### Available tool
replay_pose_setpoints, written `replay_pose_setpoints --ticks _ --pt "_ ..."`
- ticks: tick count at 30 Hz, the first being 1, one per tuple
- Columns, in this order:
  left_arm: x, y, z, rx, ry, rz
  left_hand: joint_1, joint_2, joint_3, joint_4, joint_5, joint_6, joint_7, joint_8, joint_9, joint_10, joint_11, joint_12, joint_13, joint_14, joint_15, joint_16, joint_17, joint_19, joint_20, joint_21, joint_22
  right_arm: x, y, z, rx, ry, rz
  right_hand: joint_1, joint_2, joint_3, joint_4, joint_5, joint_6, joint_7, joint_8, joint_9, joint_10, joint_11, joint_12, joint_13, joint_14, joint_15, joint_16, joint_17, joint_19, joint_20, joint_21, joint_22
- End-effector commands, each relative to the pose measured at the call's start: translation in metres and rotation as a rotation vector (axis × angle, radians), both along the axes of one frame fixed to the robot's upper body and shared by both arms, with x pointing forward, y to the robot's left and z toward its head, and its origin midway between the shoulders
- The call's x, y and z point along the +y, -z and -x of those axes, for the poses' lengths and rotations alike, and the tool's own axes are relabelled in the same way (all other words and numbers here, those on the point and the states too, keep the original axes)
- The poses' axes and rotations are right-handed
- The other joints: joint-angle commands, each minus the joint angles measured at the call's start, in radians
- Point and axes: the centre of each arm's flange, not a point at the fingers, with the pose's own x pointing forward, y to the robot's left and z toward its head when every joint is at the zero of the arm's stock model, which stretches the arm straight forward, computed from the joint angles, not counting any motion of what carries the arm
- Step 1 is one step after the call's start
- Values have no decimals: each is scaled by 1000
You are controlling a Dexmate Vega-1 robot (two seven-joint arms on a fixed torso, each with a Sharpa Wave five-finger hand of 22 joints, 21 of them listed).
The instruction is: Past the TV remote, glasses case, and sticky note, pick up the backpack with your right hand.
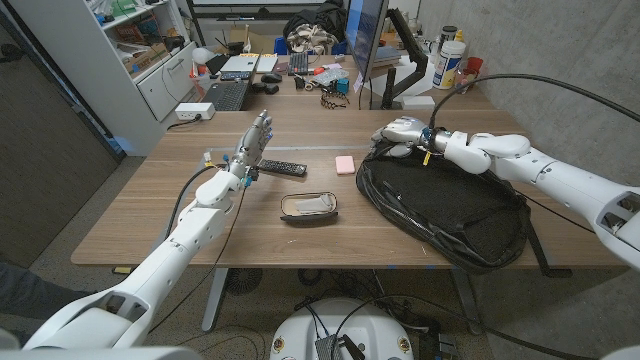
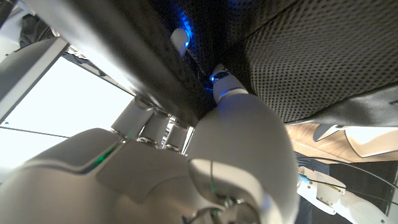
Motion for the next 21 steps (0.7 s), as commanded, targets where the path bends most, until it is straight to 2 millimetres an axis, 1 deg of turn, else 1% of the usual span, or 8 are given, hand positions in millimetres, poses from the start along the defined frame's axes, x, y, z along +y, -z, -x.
replay_pose_setpoints --ticks 1,11,17,18,21 --pt "-5 -8 -4 -14 17 -12 3 8 -3 1 -1 7 4 2 4 -1 -3 3 1 5 3 6 4 -5 5 5 3 -11 -16 16 -48 15 -75 66 64 7 7 7 15 4 -3 -4 23 -18 -7 9 26 -145 -3 3 -11 -39 9 5" --pt "-6 -13 -6 -25 26 -16 4 9 -5 1 -1 7 4 1 4 -1 -3 3 1 5 2 5 4 -5 5 5 3 -13 -32 33 -118 22 -83 61 65 7 12 3 17 8 -6 -16 31 -19 -14 18 36 -145 -7 6 -23 -39 19 8" --pt "-8 -17 -6 -33 34 -21 4 10 -5 1 -1 8 4 2 4 -1 -3 3 1 5 2 6 4 -5 5 5 3 -12 -36 41 -136 23 -76 61 65 8 12 1 17 10 -9 -25 35 -18 -22 24 40 -145 -11 8 -30 -39 28 11" --pt "-8 -18 -6 -35 35 -22 4 10 -6 1 -1 9 5 2 4 -1 -4 3 1 5 2 5 4 -5 5 5 3 -12 -36 42 -142 25 -71 60 65 8 13 1 17 12 -10 -26 37 -15 -22 25 41 -145 -11 9 -31 -39 30 11" --pt "-8 -20 -6 -40 38 -24 5 10 -6 1 -2 8 5 1 4 -2 -3 3 1 6 2 6 4 -5 4 5 3 -11 -38 49 -158 25 -69 61 65 8 12 1 19 11 -10 -30 39 -18 -25 28 44 -146 -12 10 -35 -39 33 12"
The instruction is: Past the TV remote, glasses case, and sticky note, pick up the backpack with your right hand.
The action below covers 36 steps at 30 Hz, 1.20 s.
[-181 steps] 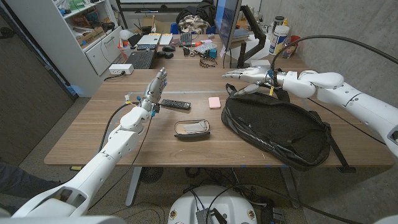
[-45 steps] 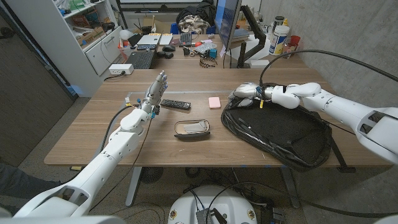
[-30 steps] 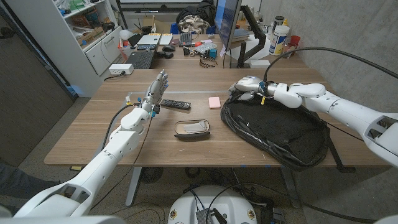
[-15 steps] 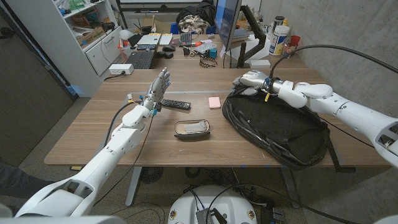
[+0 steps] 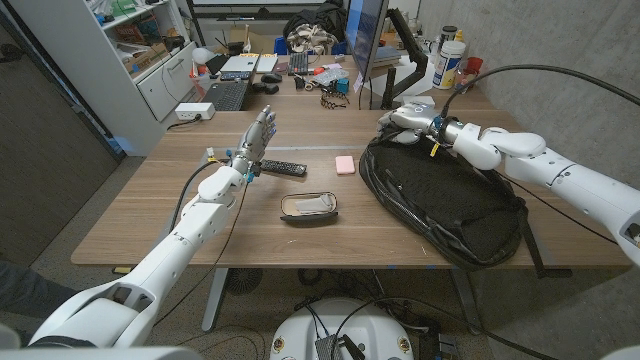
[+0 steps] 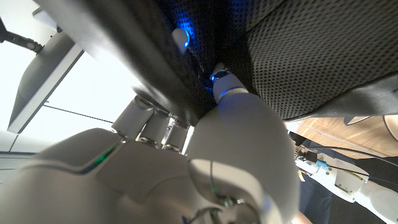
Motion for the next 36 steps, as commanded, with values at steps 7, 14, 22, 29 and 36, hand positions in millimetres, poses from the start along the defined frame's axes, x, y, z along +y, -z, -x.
replay_pose_setpoints --ticks 7,14,22,29,36 --pt "-2 -14 4 -32 11 -19 5 11 -7 1 -2 8 5 1 4 -1 -1 3 2 5 2 5 4 -5 3 5 3 -4 -17 31 -97 20 -6 57 67 9 12 1 16 10 0 -10 29 -11 -11 10 26 -133 -4 8 -17 -49 16 6" --pt "-3 -19 8 -40 14 -27 6 12 -8 0 -2 10 7 1 4 -1 -1 3 2 5 3 5 4 -5 2 6 3 -8 -29 43 -137 29 -36 53 65 8 14 1 18 15 5 -7 39 -11 -18 15 36 -132 -5 11 -22 -48 26 7" --pt "-5 -22 9 -41 21 -33 7 13 -9 0 -2 9 7 1 4 -2 -2 2 2 4 3 5 4 -4 2 6 3 -9 -39 53 -166 31 -49 47 65 8 16 1 19 16 7 -9 44 -12 -25 21 42 -131 -8 13 -28 -49 35 8" --pt "-4 -23 11 -44 20 -32 7 14 -10 0 -2 9 6 1 4 -3 -2 2 2 3 3 4 4 -3 3 6 3 -10 -48 62 -194 38 -60 44 63 8 16 2 20 19 9 -11 50 -11 -33 22 50 -131 -9 16 -33 -49 42 8" --pt "-3 -23 14 -41 20 -36 8 14 -11 0 -3 7 8 0 4 -4 2 1 2 2 3 4 4 -8 1 4 3 -12 -57 72 -220 39 -82 33 60 7 20 4 19 19 11 -12 60 -11 -41 23 58 -129 -14 15 -39 -49 51 7"
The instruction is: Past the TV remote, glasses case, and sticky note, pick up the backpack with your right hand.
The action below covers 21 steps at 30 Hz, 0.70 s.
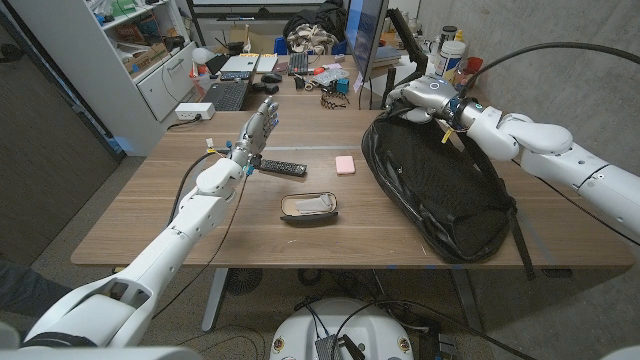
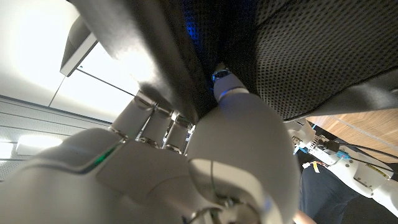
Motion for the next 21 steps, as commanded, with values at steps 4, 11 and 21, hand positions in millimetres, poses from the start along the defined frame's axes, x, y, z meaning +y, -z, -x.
replay_pose_setpoints --ticks 4,11,21 --pt "1 0 4 2 5 -2 3 10 -3 0 -3 2 2 0 4 -4 2 1 2 2 2 4 4 -9 -1 4 3 -3 -21 21 -58 8 -41 36 53 11 17 8 11 10 9 2 24 -13 -8 4 18 -115 -5 1 -7 -62 13 2" --pt "2 2 2 -1 15 3 4 10 -4 -1 -3 2 5 0 4 -4 3 2 2 1 3 4 4 -10 -5 4 3 0 -25 28 -65 6 -53 32 51 11 17 9 11 13 12 3 31 -10 -13 5 21 -115 -10 0 -11 -63 19 0" --pt "3 0 5 -16 22 6 4 11 -6 -1 -4 1 6 -1 4 -5 5 1 2 1 3 4 4 -10 -8 4 3 3 -39 42 -74 -12 -102 31 50 14 14 12 12 17 16 3 36 -10 -21 12 26 -116 -16 0 -18 -63 29 -2"
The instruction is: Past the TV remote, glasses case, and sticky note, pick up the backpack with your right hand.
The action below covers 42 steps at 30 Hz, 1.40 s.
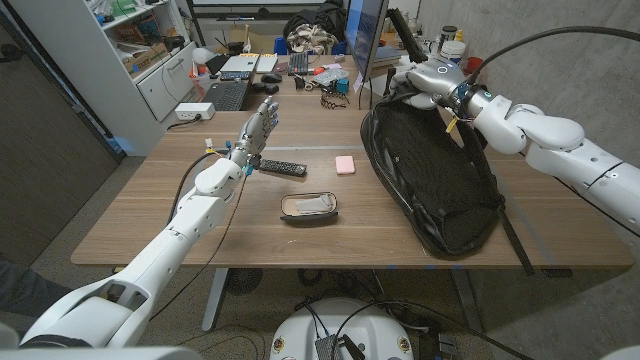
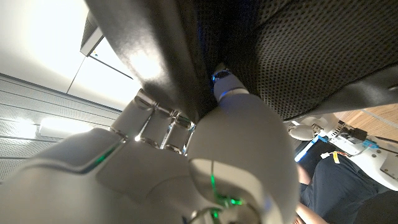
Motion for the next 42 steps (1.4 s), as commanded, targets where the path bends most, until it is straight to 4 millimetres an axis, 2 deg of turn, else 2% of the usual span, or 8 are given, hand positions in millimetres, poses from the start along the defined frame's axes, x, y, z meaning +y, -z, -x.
replay_pose_setpoints --ticks 1,22,23,25,42 --pt "2 0 2 -13 10 4 0 7 -6 -1 -4 2 7 -1 4 -5 4 1 2 1 3 4 4 -5 -3 4 3 2 -16 16 -15 -14 -52 38 42 14 14 8 14 16 6 5 24 -15 -1 7 22 -110 -2 4 -3 -68 7 1" --pt "2 2 6 -8 9 -1 2 9 -10 -1 -5 3 8 -1 4 -6 6 1 2 -1 1 4 3 -7 -11 3 4 -3 -42 40 -69 -25 -116 31 41 18 12 12 13 18 13 5 30 -11 -18 19 34 -110 -11 7 -19 -68 24 -5" --pt "2 2 6 -8 9 -2 2 9 -10 -1 -5 3 9 -1 4 -6 6 1 2 -1 1 4 3 -8 -12 3 4 -3 -43 42 -74 -25 -120 31 41 18 11 12 15 20 13 5 30 -12 -19 20 34 -110 -12 7 -19 -68 25 -5" --pt "1 2 6 -9 9 -3 2 9 -10 -1 -5 3 8 -1 4 -6 8 1 2 -1 1 4 3 -8 -13 3 4 -4 -47 45 -81 -25 -126 30 41 19 11 13 14 20 13 2 39 -30 -19 24 33 -110 -15 8 -23 -68 29 -6" --pt "2 4 6 -10 10 9 3 11 -12 -1 -6 3 10 -1 4 -6 6 1 2 -2 1 3 3 -9 -18 4 3 -19 -73 78 -164 -3 -169 28 41 22 9 14 14 18 14 -4 46 -29 -29 39 39 -111 -19 12 -31 -68 44 -10"
